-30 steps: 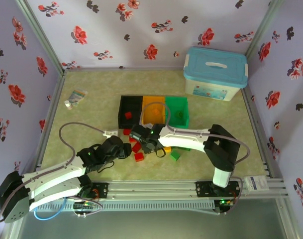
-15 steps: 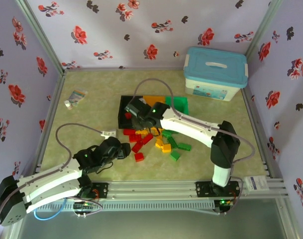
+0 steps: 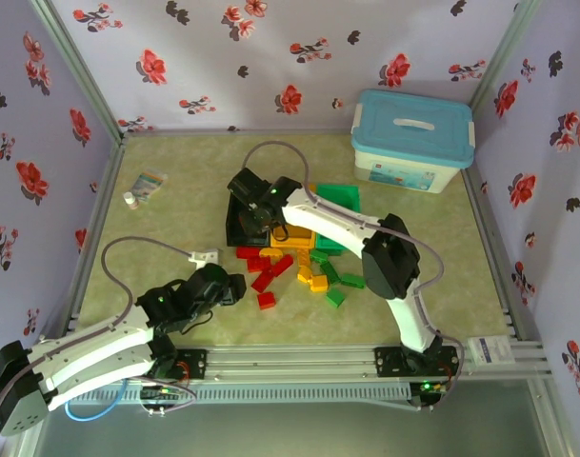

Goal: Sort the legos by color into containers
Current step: Place the lego in the container.

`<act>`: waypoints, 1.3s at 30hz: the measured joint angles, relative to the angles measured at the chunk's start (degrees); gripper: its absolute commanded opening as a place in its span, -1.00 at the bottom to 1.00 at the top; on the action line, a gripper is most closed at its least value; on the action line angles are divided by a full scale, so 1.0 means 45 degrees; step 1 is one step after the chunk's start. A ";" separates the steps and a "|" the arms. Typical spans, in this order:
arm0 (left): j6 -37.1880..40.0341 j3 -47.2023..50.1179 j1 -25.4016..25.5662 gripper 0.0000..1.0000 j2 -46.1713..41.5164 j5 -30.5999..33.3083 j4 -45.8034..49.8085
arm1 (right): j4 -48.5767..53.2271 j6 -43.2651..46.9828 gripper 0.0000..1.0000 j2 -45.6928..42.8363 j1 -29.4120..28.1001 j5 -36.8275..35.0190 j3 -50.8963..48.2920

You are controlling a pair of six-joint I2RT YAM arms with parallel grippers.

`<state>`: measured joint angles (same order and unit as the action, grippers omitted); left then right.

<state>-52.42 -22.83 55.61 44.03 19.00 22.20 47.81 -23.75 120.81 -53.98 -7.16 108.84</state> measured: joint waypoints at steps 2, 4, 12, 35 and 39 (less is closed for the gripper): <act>0.0000 0.0068 0.0000 0.21 -0.0068 0.0019 0.0049 | 0.0024 0.0053 -0.35 0.0092 0.0000 0.0029 0.0248; 0.0000 0.0097 0.0000 0.21 -0.0121 0.0029 0.0107 | 0.0024 0.0078 -0.35 0.0112 0.0024 0.0039 0.0335; -0.0005 0.0102 0.0000 0.21 -0.0160 0.0024 0.0146 | 0.0214 0.0189 -0.36 0.0112 0.0262 -0.0209 0.0389; -0.0389 -0.0257 0.1520 0.34 0.3211 -0.0233 -0.1025 | -0.0500 0.0049 0.59 -0.1632 0.2302 -0.0510 -0.3162; -0.0457 -0.0656 0.1821 0.37 0.3929 -0.0277 -0.1389 | -0.0661 0.0039 0.59 -0.2433 0.2254 -0.0549 -0.3478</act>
<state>-54.48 -25.78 63.81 61.71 17.76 15.94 44.84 -23.57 109.86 -43.83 -9.63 93.19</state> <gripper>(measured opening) 0.677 0.796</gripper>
